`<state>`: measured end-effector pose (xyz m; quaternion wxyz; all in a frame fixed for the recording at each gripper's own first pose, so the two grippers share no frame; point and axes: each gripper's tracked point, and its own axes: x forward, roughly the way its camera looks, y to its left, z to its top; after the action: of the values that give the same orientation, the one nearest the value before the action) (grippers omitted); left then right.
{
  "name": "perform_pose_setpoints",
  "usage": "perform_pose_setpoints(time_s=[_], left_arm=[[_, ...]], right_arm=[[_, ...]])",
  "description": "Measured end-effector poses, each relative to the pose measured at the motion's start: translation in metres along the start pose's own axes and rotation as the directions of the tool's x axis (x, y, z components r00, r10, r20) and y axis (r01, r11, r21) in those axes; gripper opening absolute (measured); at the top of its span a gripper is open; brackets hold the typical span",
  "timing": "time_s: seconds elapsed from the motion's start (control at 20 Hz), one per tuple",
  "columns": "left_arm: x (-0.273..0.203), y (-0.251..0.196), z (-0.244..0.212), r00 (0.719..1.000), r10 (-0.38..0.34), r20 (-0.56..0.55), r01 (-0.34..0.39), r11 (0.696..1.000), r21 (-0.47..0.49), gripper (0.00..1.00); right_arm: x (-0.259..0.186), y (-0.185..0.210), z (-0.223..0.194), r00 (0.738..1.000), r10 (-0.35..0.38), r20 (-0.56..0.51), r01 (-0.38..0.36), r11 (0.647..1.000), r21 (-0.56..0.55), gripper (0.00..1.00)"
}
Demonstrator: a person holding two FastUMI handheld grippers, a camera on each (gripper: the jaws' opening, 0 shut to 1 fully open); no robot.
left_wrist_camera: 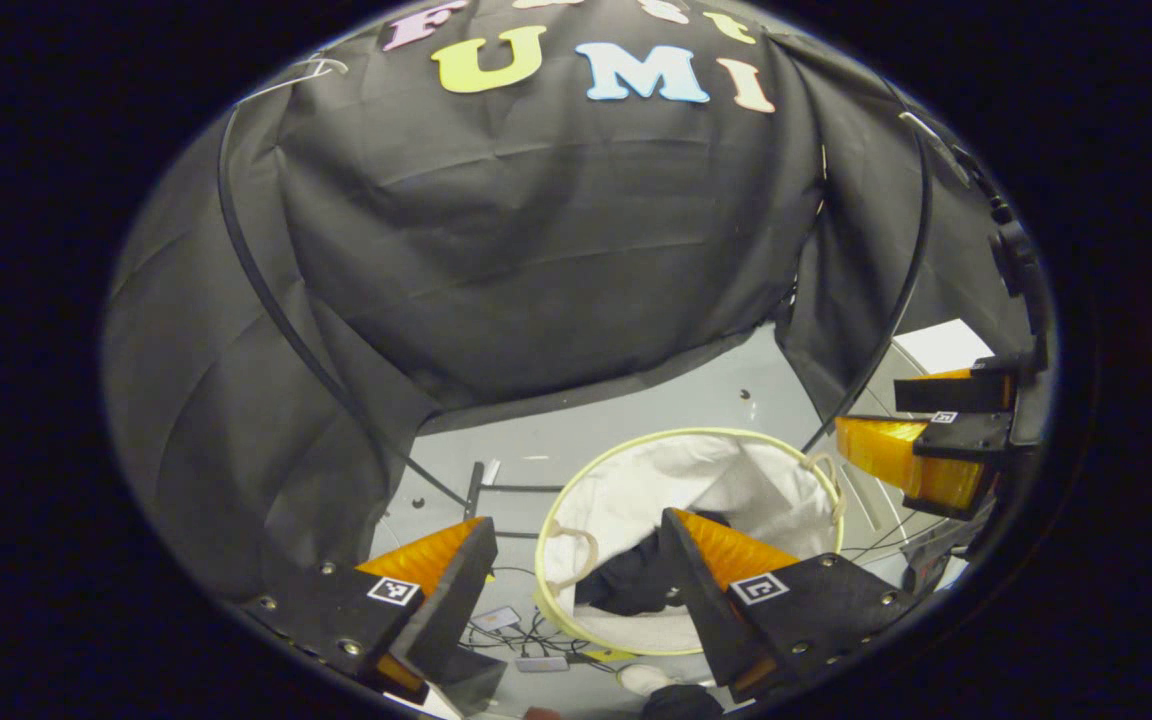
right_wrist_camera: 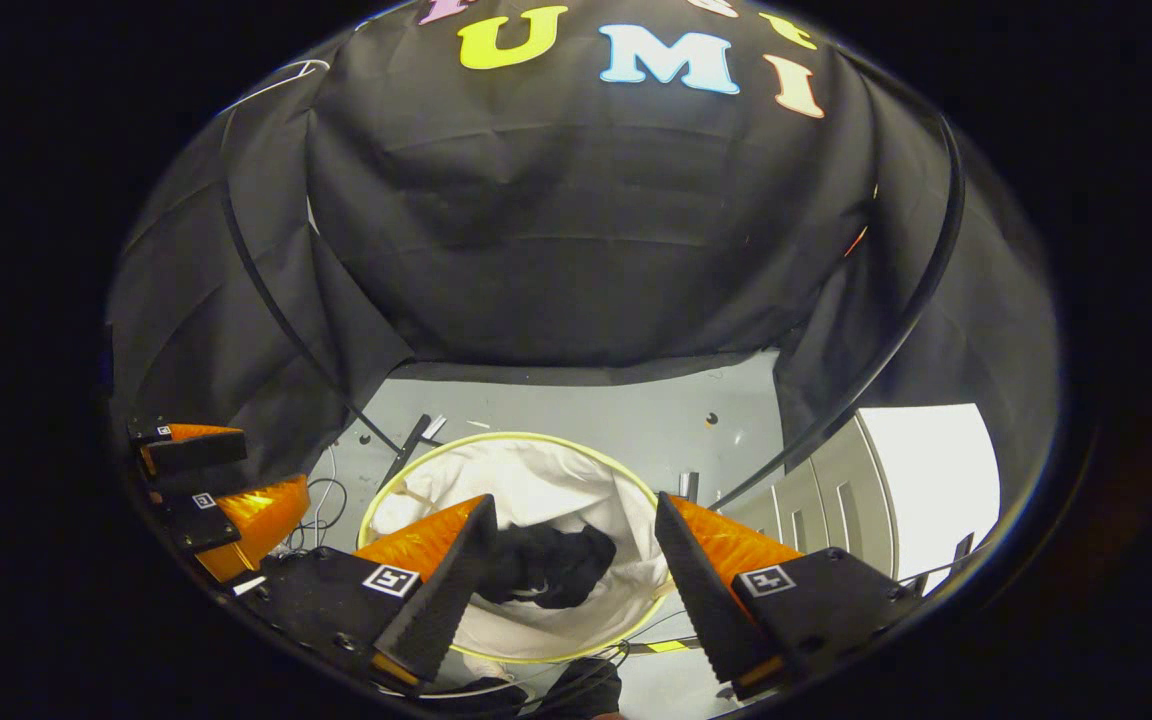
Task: Grasp the clothes on the hanger with both hands and then place them into the laundry hamper below.
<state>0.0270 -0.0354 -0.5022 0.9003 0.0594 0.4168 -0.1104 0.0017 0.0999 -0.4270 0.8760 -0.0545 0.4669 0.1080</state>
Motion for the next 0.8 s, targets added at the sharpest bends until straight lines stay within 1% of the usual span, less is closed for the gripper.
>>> perform_pose_setpoints(time_s=[0.15, 0.2, 0.25, 0.3, 0.35, 0.45, 0.5, 0.55, 0.6, 0.8], left_arm=[[-0.012, 0.002, 0.013, 1.0, 0.0, 0.027, 0.0, 1.0, 0.009, 0.96], [-0.017, 0.001, 0.016, 1.0, -0.002, 0.031, 0.002, 1.0, 0.012, 0.96], [-0.019, 0.002, 0.019, 0.999, -0.002, 0.038, 0.001, 1.0, 0.015, 0.96], [-0.023, 0.003, 0.022, 0.999, -0.003, 0.046, 0.002, 1.0, 0.016, 0.96], [-0.027, 0.003, 0.028, 0.998, -0.005, 0.059, 0.004, 1.0, 0.014, 0.96], [-0.038, 0.004, 0.044, 0.994, -0.005, 0.108, 0.003, 1.0, 0.012, 0.96], [-0.047, 0.004, 0.05, 0.991, -0.009, 0.132, 0.008, 1.0, 0.012, 0.96], [-0.054, 0.004, 0.059, 0.988, -0.011, 0.156, 0.009, 1.0, 0.015, 0.96], [-0.064, 0.006, 0.069, 0.983, -0.012, 0.183, 0.009, 1.0, 0.018, 0.96], [-0.098, 0.012, 0.107, 0.96, 0.005, 0.28, -0.007, 1.0, 0.009, 0.96]], right_arm=[[-0.008, -0.002, 0.009, 1.0, -0.008, 0.023, 0.008, 1.0, 0.003, 1.0], [-0.011, -0.001, 0.011, 0.999, -0.009, 0.031, 0.009, 1.0, 0.004, 0.98], [-0.013, -0.001, 0.015, 0.999, -0.01, 0.039, 0.01, 1.0, 0.005, 0.98], [-0.017, -0.001, 0.016, 0.999, -0.008, 0.042, 0.008, 1.0, 0.007, 1.0], [-0.022, 0.0, 0.021, 0.999, -0.006, 0.053, 0.006, 1.0, 0.01, 0.98], [-0.036, 0.0, 0.035, 0.996, -0.014, 0.093, 0.013, 1.0, 0.009, 1.0], [-0.044, 0.0, 0.042, 0.993, -0.021, 0.115, 0.02, 1.0, 0.008, 0.98], [-0.053, 0.0, 0.051, 0.99, -0.024, 0.141, 0.024, 1.0, 0.007, 0.98], [-0.061, 0.001, 0.059, 0.986, -0.028, 0.166, 0.028, 1.0, 0.002, 1.0], [-0.095, 0.0, 0.094, 0.963, -0.031, 0.267, 0.032, 0.999, 0.001, 1.0]])
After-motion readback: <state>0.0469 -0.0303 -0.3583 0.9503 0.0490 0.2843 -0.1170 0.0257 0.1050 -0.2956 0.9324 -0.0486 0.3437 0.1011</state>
